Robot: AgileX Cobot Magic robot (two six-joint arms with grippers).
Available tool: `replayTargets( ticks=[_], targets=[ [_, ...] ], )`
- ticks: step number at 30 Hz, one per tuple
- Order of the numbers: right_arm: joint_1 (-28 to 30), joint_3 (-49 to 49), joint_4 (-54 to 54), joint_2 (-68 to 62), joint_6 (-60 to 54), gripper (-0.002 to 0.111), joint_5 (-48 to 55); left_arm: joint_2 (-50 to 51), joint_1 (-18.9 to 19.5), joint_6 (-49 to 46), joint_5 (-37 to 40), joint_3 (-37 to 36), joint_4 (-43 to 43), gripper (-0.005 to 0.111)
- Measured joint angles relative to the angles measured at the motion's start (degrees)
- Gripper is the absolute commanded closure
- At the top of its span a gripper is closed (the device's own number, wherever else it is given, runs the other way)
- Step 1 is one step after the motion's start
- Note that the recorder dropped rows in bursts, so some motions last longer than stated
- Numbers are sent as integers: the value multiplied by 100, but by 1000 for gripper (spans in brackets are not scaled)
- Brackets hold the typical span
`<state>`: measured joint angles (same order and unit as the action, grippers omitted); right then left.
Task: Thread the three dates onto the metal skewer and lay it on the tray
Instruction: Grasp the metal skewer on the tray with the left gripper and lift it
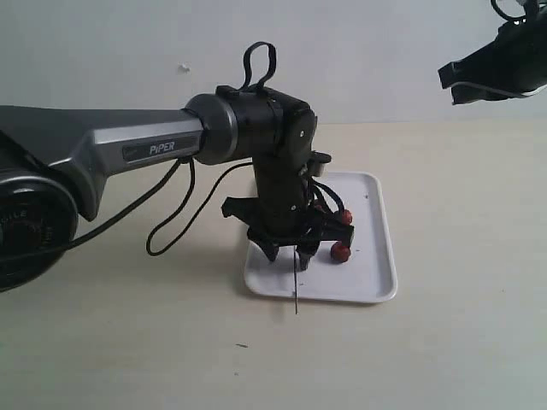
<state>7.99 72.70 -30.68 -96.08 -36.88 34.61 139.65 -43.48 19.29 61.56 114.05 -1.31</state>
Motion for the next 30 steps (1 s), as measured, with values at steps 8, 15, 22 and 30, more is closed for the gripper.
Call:
replayTargets(
  ticks=[8,15,22,30],
  targets=[
    [0,0,0,0,0,108,14,65,0,27,59,58,-130,107],
    [0,0,0,0,0,108,14,67,96,-251,59,91,-141,107],
    [-112,0,-18,0,-1308,108,729,-680,837,-1032,140,53,575,107],
    [-839,123,-360,-253,-1418,104,913,-1143,994,-2579,767,-10,666,107]
  ],
)
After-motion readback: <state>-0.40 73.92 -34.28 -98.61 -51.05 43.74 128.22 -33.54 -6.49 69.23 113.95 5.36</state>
